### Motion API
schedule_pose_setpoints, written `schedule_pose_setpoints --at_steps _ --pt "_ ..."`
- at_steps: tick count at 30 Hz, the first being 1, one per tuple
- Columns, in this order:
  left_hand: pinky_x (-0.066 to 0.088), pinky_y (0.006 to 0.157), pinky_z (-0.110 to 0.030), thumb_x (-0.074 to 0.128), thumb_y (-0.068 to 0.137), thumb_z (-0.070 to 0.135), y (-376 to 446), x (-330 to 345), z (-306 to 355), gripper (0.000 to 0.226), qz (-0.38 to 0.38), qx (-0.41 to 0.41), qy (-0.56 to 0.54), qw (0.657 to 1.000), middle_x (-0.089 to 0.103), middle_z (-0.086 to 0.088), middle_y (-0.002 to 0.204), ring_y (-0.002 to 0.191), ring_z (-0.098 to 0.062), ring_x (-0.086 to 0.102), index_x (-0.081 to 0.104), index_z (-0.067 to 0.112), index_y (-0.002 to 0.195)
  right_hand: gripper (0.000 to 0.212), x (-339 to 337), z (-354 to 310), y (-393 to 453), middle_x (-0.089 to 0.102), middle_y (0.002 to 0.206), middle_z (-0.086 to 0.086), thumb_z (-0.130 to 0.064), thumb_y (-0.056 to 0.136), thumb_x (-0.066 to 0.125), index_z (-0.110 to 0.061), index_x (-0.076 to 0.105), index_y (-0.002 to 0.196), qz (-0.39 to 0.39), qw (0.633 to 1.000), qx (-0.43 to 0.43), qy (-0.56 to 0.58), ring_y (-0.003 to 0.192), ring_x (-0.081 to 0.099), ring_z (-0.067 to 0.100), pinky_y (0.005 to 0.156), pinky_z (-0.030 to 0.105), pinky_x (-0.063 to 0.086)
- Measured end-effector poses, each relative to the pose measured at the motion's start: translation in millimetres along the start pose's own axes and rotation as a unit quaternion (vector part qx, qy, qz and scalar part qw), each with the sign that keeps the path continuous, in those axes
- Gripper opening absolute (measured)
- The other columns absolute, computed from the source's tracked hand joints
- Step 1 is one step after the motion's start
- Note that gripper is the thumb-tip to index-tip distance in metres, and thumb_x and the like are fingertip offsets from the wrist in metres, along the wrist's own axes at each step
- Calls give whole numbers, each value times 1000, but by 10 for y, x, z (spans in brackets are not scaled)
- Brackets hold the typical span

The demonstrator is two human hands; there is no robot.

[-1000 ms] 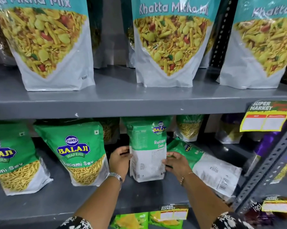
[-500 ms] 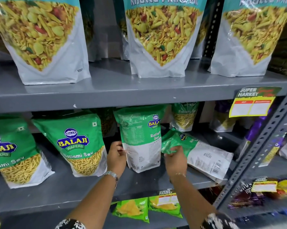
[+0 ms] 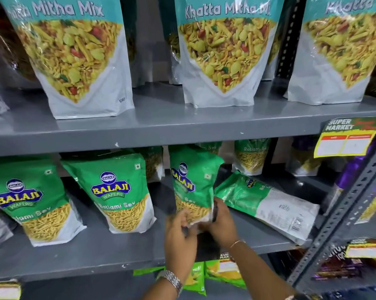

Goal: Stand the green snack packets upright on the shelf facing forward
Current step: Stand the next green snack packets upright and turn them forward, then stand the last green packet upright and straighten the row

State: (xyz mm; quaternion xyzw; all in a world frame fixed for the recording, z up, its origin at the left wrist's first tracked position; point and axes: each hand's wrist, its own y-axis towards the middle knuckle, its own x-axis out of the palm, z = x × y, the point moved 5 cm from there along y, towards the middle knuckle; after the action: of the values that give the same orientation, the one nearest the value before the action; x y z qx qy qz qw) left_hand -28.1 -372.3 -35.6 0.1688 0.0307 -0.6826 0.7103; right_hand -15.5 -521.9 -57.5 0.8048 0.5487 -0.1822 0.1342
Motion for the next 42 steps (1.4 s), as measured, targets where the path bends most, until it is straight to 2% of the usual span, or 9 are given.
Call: schedule_pose_setpoints --at_steps 5,9,13,20,23,25,27,36,42 --pt "37 87 -37 38 80 -20 465 -124 -393 59 -14 -117 -99 988 44 -20 137 98 -29 48 37 2 135 69 -253 170 325 64 114 8 3 53 83 -22 50 108 -91 989 64 97 107 59 26 87 39 53" --pt "38 97 -41 31 82 -19 686 -72 -422 69 -91 -149 -96 980 35 -7 146 129 -28 40 27 11 144 69 -322 206 489 57 122 6 11 70 69 -10 42 130 -157 980 106 55 114 52 22 90 32 48" --pt "40 105 -38 34 79 -17 840 77 -399 73 -153 -142 -123 970 42 0 144 132 -21 41 32 19 142 58 -339 182 629 60 116 7 14 76 60 -7 49 129 -154 983 94 -18 111 54 22 97 33 45" --pt "40 97 -33 30 83 -15 737 49 -378 61 -118 -153 -126 973 49 2 130 120 -19 47 39 12 137 29 -296 38 578 68 114 20 -5 83 54 -7 62 111 -15 991 36 -131 106 63 34 89 38 51" --pt "45 99 -41 41 85 -4 501 -7 -650 44 -29 -209 -37 977 55 -8 130 118 -34 54 50 3 127 39 -698 -180 371 71 103 15 -6 78 54 -17 59 115 76 970 -12 -231 99 65 33 81 39 55" --pt "58 76 -36 47 82 2 240 133 -693 39 -13 -271 -67 960 66 -22 103 90 -40 63 53 0 120 42 -1134 -198 288 68 108 13 -7 76 54 -18 60 115 137 943 -30 -302 103 62 33 83 40 54" --pt "47 49 -25 44 84 -4 17 452 -469 31 -62 -297 -137 943 61 -14 74 62 -27 55 55 -2 113 41 -1611 -83 270 64 115 15 -10 79 54 -16 56 120 160 923 16 -350 109 59 35 88 41 51" --pt "47 45 -24 54 88 28 -226 1760 125 24 -284 -378 -197 859 60 -11 92 66 -23 58 57 9 102 50 -2027 532 430 45 146 11 -40 91 30 -20 48 133 -17 889 186 -419 134 41 31 112 44 32" --pt "53 60 -34 57 85 13 -245 1780 123 8 -252 -371 -199 871 67 -13 85 76 -28 63 62 11 91 37 -2059 699 426 57 126 26 -19 96 32 -3 60 113 -91 936 221 -260 107 57 28 95 32 42"
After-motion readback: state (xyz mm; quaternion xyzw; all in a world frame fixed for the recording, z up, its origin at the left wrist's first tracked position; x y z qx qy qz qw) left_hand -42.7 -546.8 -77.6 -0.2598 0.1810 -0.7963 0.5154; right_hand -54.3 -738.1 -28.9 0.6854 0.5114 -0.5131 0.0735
